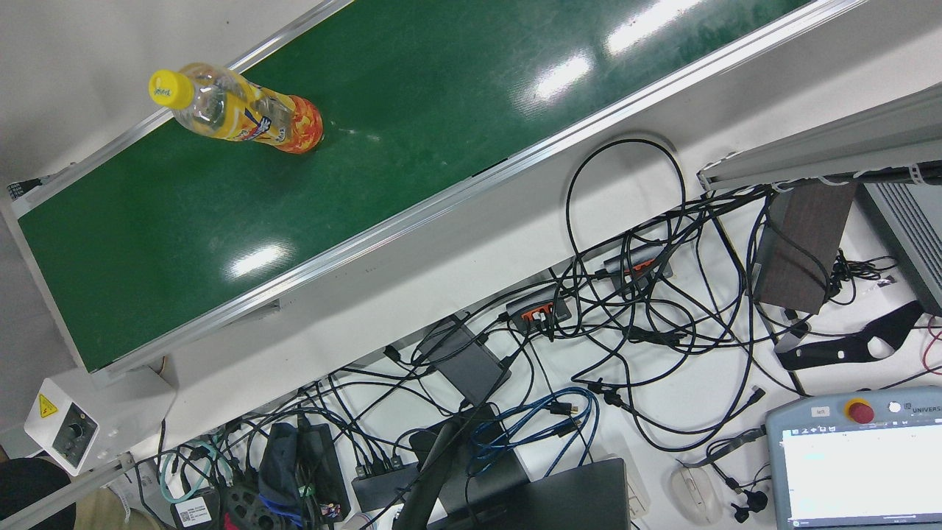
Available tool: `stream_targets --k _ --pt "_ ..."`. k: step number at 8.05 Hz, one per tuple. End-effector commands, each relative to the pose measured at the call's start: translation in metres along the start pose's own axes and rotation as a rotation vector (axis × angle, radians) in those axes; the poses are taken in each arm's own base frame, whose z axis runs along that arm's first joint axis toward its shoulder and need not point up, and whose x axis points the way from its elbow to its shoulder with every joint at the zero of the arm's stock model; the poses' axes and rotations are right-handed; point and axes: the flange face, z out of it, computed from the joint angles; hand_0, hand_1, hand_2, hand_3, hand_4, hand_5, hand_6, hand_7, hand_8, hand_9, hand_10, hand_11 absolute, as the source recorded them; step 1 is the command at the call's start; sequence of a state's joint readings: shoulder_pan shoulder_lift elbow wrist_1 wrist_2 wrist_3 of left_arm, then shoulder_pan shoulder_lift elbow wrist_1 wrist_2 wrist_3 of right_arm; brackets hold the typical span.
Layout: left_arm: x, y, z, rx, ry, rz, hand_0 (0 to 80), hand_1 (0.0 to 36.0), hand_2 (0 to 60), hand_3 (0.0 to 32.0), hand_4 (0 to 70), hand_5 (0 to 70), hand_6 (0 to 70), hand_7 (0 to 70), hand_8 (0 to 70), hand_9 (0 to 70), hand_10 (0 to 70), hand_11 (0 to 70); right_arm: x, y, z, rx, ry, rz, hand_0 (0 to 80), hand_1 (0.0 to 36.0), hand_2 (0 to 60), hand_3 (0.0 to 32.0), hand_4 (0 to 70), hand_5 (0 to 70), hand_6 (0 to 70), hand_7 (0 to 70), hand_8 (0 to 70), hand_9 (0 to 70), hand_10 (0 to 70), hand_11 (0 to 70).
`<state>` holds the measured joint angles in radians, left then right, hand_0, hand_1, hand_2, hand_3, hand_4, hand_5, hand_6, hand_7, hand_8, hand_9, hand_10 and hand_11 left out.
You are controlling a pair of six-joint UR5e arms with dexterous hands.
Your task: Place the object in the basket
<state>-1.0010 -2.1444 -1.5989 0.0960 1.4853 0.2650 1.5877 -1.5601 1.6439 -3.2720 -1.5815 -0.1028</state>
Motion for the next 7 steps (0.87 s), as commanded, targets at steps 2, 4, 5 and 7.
stream_targets --k 2,4,5,7 --pt "0.0010 0.0019 0.0008 -0.003 0.002 -0.001 59.3 2.0 0.0 0.4 13.2 17.6 1.0 1.0 6.9 9.0 1.2 3.0 0.0000 0.0003 0.0000 -0.001 0.000 0.000 0.0 0.0 0.0 0.0 0.0 0.0 0.0 0.0 0.0 0.0 0.0 0.0" --pt "0.0010 0.0019 0.0008 -0.003 0.002 -0.001 59.1 1.9 0.0 0.2 13.3 18.2 1.0 1.1 7.2 9.4 1.3 3.1 0.0000 0.0003 0.0000 -0.001 0.000 0.000 0.0 0.0 0.0 0.0 0.0 0.0 0.0 0.0 0.0 0.0 0.0 0.0" --pt "0.0010 0.0019 0.0008 -0.003 0.002 -0.001 59.1 1.8 0.0 0.4 13.3 17.6 0.8 0.9 7.2 9.4 1.0 2.7 0.0000 0.0003 0.0000 -0.001 0.000 0.000 0.0 0.0 0.0 0.0 0.0 0.0 0.0 0.0 0.0 0.0 0.0 0.0" --pt "0.0001 0.0036 0.0018 -0.007 0.000 -0.002 59.2 1.9 0.0 0.4 13.2 17.7 0.8 1.0 6.9 9.1 1.4 3.3 0.0000 0.0003 0.0000 -0.001 0.000 0.000 0.0 0.0 0.0 0.0 0.0 0.0 0.0 0.0 0.0 0.0 0.0 0.0"
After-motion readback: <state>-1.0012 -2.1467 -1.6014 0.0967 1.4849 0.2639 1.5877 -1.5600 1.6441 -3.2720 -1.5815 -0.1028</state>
